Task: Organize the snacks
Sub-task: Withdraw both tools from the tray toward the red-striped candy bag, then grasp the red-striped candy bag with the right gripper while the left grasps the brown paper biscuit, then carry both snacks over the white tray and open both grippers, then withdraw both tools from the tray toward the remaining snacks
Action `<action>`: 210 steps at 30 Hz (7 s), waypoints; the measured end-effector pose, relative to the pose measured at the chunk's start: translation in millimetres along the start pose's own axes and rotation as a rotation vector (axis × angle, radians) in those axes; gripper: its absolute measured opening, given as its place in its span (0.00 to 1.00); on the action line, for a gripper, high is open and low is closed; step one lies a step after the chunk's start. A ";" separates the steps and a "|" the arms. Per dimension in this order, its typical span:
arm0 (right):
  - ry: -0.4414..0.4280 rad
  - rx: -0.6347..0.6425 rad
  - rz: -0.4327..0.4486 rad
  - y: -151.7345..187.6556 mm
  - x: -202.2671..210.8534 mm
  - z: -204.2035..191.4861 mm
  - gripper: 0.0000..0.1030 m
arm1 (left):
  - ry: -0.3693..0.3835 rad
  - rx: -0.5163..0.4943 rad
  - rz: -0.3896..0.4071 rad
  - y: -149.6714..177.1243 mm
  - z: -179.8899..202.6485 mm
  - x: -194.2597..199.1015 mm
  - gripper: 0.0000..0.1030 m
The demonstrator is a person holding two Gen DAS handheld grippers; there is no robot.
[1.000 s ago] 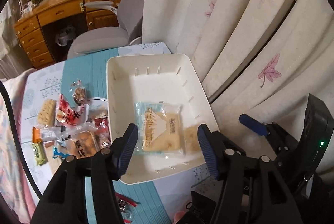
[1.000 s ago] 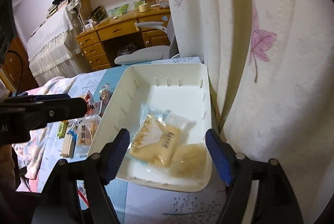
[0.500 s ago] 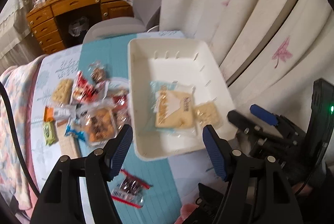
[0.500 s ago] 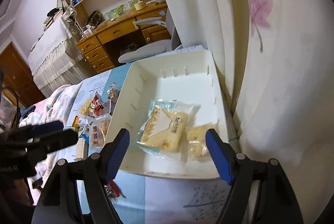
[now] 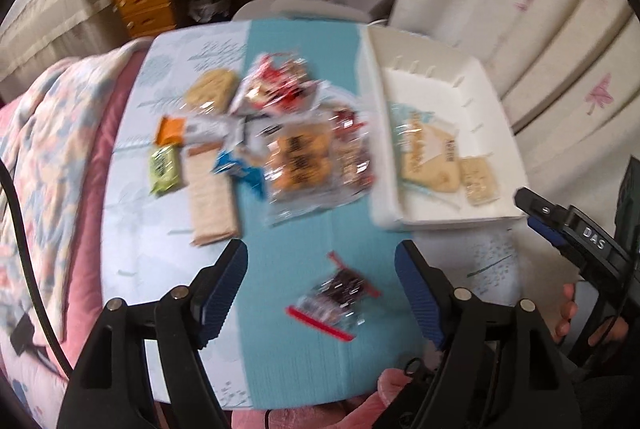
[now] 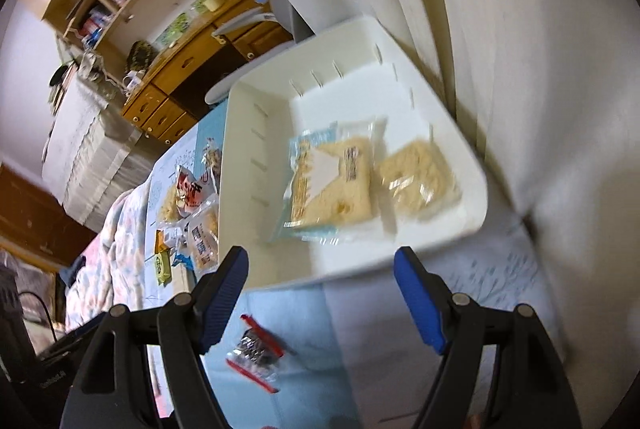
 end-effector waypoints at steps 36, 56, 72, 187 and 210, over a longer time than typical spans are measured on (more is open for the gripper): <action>0.199 -0.324 -0.037 153.5 -63.7 -70.1 0.74 | 0.062 -0.134 -0.326 -11.1 -126.8 -75.8 0.84; 0.228 -0.134 -0.164 146.2 -112.4 -86.8 0.74 | -0.072 -0.001 -0.330 -34.8 -112.6 -163.1 0.84; 0.221 -0.084 -0.266 143.0 -126.0 -78.5 0.58 | -0.138 0.147 -0.368 -43.7 -132.2 -195.5 0.72; 0.165 0.352 0.047 -25.0 9.3 -23.9 0.59 | 0.138 0.061 0.121 -62.7 119.5 -34.4 0.70; 0.134 0.279 0.019 39.8 -16.5 -126.9 0.60 | 0.022 0.038 0.059 -32.2 -39.5 -3.1 0.75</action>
Point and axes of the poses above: each gripper's, at about its wrist camera, not at the fingertips, and x roughly against the way its jaws point, z to its right, y to its underside, the point moved 8 cm from there along -x, roughly the way its jaws point, and after that the axes turned 4 degrees about x, right-handed, at the moved point
